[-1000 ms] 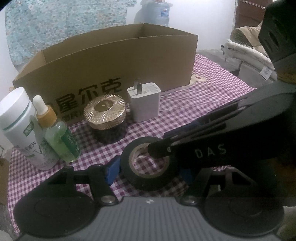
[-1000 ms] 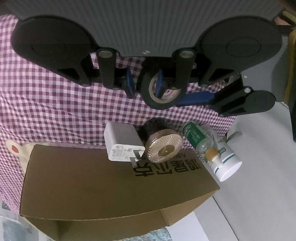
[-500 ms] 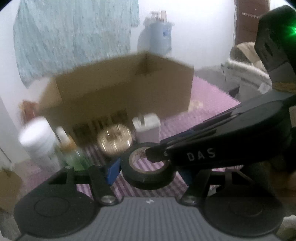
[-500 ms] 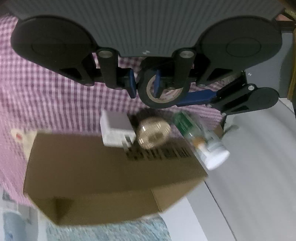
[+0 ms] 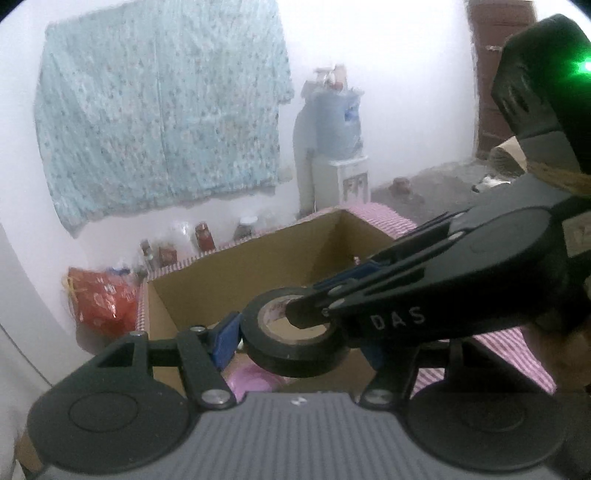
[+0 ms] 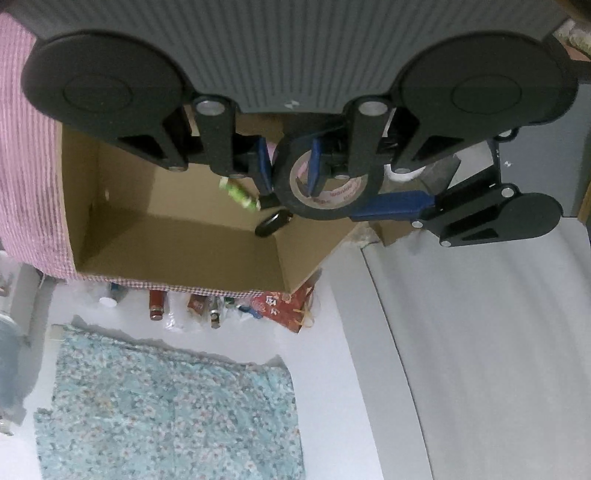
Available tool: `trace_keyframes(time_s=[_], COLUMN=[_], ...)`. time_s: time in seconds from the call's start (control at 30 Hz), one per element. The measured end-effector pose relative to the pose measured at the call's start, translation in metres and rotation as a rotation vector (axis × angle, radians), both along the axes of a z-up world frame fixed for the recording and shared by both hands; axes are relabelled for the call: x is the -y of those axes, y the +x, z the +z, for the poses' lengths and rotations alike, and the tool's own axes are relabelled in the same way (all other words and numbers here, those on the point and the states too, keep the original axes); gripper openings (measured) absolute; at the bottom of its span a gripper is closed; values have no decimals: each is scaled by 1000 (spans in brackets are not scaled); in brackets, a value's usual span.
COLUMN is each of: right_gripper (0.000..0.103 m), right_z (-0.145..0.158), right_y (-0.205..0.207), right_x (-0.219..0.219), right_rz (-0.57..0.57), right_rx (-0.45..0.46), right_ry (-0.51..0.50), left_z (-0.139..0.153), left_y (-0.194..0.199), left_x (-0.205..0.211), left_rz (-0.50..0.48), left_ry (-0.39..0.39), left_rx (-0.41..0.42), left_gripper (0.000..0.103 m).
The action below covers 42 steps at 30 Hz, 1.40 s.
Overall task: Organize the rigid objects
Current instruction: 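Carry the black tape roll into the box and lower it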
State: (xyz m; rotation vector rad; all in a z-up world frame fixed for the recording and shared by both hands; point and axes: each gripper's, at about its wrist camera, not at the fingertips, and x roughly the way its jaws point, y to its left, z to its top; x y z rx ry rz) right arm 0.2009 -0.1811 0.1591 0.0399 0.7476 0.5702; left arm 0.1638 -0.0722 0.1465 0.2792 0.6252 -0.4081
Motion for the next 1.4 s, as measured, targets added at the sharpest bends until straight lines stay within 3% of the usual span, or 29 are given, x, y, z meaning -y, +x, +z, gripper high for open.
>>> trace_keyframes(time_s=[0.27, 0.5, 0.87, 1.1, 1.27, 1.4], right_gripper=[20, 20, 20, 23, 23, 23], right_z=[-18, -57, -101, -114, -107, -83], right_y=[126, 191, 225, 236, 232, 217], right_x=[-16, -27, -33, -35, -31, -26], right_rz=[34, 41, 34, 17, -1, -11], right_rx=[-221, -359, -408, -386, -366, -316], right_ry=[-48, -77, -149, -187, -159, -141], left_z=[-20, -52, -88, -87, -74, -56], left_y=[115, 166, 197, 198, 192, 180], left_x=[-3, -6, 9, 10, 8, 4], left_rz=[63, 113, 133, 130, 128, 129], left_ry=[19, 40, 94, 84, 63, 23], left_rx=[-274, -390, -443, -439, -413, -395], left_gripper=[68, 67, 67, 67, 68, 70])
